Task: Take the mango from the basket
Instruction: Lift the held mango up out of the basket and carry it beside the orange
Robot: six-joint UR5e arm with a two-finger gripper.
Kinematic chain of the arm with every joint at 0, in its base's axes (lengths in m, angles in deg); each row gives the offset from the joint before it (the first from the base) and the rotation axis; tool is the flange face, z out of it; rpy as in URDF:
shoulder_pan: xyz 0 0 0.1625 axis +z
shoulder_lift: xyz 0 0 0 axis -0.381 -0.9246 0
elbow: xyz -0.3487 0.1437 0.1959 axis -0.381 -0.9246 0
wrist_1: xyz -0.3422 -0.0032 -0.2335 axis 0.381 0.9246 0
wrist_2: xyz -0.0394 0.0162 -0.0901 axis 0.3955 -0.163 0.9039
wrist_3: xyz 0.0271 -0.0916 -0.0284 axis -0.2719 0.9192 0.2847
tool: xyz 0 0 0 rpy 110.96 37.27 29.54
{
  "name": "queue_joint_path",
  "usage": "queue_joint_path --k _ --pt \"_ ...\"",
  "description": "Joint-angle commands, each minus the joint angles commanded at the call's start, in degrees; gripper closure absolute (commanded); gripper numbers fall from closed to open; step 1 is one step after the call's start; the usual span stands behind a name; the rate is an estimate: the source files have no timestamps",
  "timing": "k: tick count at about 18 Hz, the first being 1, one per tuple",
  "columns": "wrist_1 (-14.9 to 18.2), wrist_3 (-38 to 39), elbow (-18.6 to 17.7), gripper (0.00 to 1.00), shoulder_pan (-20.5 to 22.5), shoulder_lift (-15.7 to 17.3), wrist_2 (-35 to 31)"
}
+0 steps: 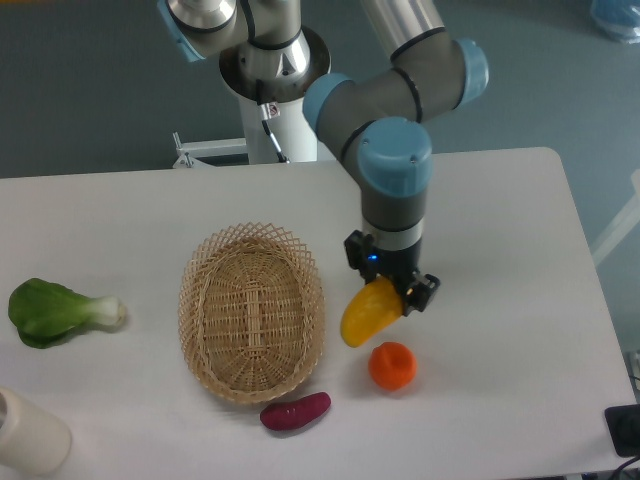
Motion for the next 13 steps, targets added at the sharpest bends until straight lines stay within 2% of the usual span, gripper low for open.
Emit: queue_joint_path --k 4,7,13 --pt "-0.2 -0.3 0.6 0.54 1.3 -0.4 -0.2" --pt "0.0 -4.6 0.3 0.54 2.3 -0.6 -0.2" --pt "-0.4 -4.7 -0.6 0.54 2.4 -0.5 -0.3"
